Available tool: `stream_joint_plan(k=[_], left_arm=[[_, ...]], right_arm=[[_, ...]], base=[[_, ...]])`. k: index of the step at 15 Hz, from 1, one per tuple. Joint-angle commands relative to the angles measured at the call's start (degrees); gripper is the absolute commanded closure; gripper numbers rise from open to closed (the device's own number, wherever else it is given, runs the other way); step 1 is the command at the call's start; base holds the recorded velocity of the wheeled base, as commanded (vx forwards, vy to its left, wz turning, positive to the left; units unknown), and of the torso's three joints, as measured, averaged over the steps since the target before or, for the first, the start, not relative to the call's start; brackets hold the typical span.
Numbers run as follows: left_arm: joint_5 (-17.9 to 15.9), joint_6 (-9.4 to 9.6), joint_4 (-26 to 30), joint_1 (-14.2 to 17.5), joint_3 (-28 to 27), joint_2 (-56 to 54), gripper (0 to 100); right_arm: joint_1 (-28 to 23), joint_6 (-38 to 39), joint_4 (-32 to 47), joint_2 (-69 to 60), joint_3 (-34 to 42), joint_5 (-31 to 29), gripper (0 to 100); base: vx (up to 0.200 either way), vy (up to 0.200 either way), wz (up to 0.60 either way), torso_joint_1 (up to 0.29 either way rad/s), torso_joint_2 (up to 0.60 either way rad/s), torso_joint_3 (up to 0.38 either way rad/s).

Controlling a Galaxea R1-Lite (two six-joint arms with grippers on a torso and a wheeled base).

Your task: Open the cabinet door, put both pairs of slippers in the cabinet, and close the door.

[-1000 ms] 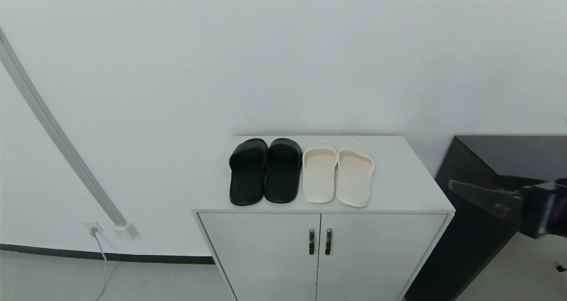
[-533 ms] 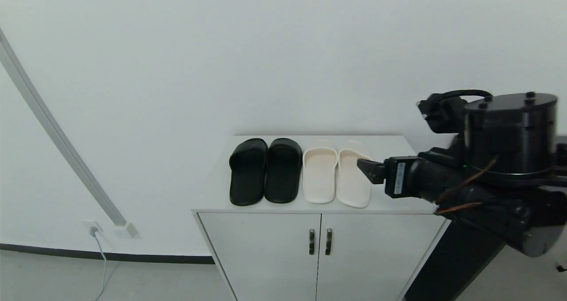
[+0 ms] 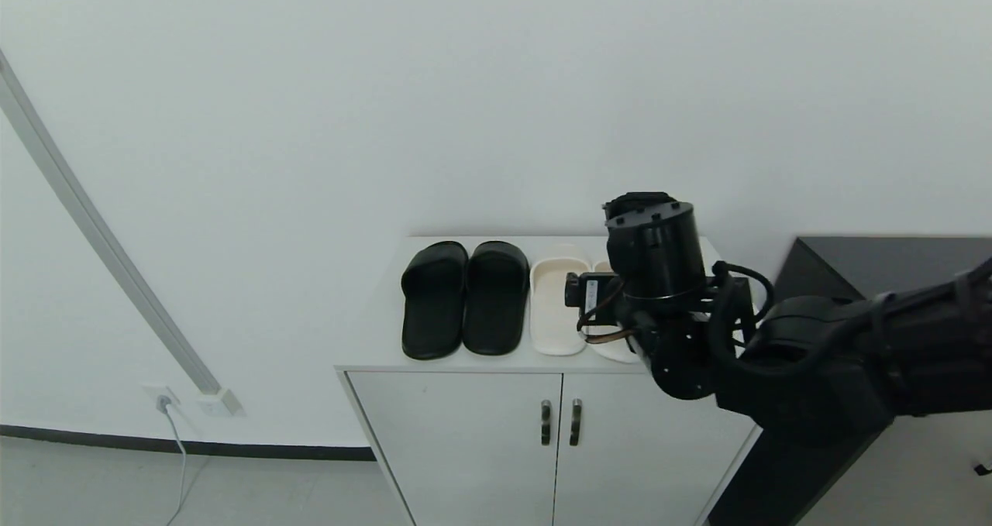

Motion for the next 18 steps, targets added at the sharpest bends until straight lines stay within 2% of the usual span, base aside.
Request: stream_joint_plan(k=[1, 18], left_arm=[[0.0, -0.01, 0.0, 0.0, 0.0, 0.0, 100], [0.0, -0.10, 0.0, 0.0, 0.0, 0.0, 100]], right_arm=[[-0.6, 0.0, 0.0, 6.5, -4.8, -1.1, 0], [-8.1, 1.1, 0.6, 23.6, -24.6, -1.6, 0]], base=[[0.000, 0.000, 0.00, 0.000, 0.00, 0.000], [0.000, 0.000, 0.00, 0.000, 0.00, 0.000]])
